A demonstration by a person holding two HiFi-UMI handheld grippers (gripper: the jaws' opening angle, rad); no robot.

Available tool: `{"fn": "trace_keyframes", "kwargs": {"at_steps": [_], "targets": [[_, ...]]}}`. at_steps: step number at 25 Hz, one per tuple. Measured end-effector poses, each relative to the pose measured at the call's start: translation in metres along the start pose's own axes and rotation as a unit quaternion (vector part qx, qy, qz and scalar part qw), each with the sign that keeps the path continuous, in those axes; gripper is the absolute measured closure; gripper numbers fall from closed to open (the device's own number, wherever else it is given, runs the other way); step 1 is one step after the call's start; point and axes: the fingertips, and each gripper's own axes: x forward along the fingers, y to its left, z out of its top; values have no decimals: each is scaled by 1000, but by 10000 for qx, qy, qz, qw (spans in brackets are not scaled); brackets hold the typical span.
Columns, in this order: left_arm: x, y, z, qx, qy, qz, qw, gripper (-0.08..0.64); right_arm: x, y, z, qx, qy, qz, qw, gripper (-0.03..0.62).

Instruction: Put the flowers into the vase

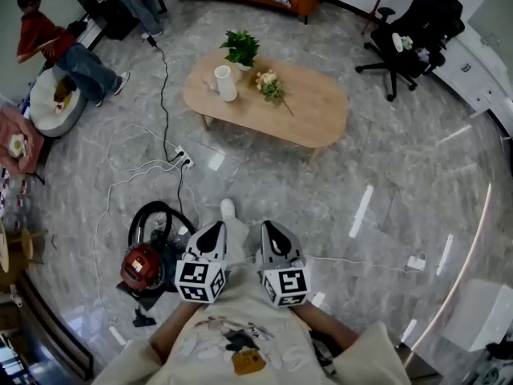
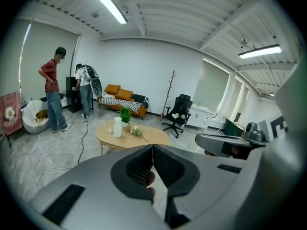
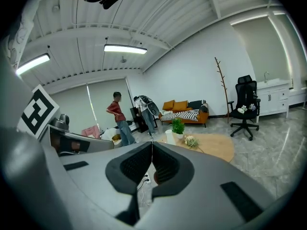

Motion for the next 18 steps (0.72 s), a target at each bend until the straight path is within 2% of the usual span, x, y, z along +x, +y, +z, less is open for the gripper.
{"fn": "trace_keyframes", "kwargs": {"at_steps": [5,10,18], "targets": [[45,26,20,-66,51,-228,9997,552,45,-17,10,-61,95,-278,9995,586],[101,59,62,-153,115,-598,9980,551,105,-35,34,-112,233,-654,9975,586],[152,142,135,-133,75,-991,9950,551,210,-22,73,-133,352,-1055,9937,586]]}}
